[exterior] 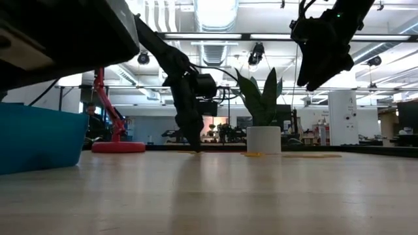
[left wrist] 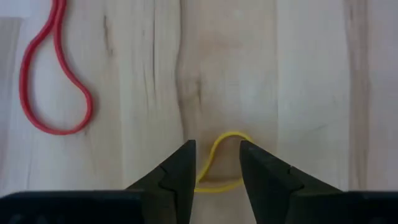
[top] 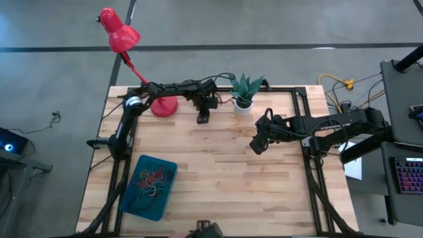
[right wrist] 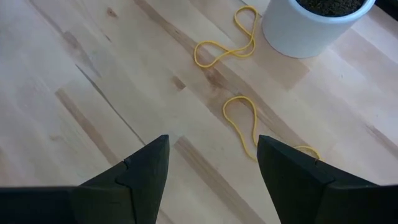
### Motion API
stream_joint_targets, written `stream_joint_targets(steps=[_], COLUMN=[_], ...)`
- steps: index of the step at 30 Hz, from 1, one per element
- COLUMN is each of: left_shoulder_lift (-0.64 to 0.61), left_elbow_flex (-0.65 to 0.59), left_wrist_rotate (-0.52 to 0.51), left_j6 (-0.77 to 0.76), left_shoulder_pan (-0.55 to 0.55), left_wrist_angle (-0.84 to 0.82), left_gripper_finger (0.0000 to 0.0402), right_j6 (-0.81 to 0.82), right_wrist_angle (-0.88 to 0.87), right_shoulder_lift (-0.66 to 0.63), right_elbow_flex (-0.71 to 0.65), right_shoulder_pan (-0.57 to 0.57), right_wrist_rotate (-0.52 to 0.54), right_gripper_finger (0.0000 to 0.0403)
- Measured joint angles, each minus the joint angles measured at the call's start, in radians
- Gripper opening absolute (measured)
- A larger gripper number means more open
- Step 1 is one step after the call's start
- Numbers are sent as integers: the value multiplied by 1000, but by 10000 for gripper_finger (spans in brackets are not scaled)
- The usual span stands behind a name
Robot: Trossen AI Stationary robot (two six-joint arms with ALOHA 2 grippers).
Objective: Pick and place rubber bands into bin
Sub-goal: Put the yellow rubber band into the blue bin
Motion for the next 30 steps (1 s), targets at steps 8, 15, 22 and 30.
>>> stream_joint_targets(steps=[8, 15, 22, 30], left_shoulder_lift=[0, 1, 2, -2], left_elbow_flex=[0, -7, -4, -19], left_wrist_rotate=[-7, 1, -4, -32], left_j6=[-8, 3, 8, 34], left_shoulder_pan=[1, -2, -10, -23], left_wrist_angle=[-39, -97, -107, -98], left_gripper_finger=[108, 76, 5, 1], right_j6=[0, 0, 0, 0], right_wrist_angle=[1, 2, 2, 2], right_shoulder_lift=[0, 0, 0, 0], right_elbow_flex=[-3, -9, -10, -11], right_shoulder_pan=[0, 0, 0, 1], right_wrist_rotate=[0, 4, 11, 22], right_gripper_finger=[228, 228, 228, 228])
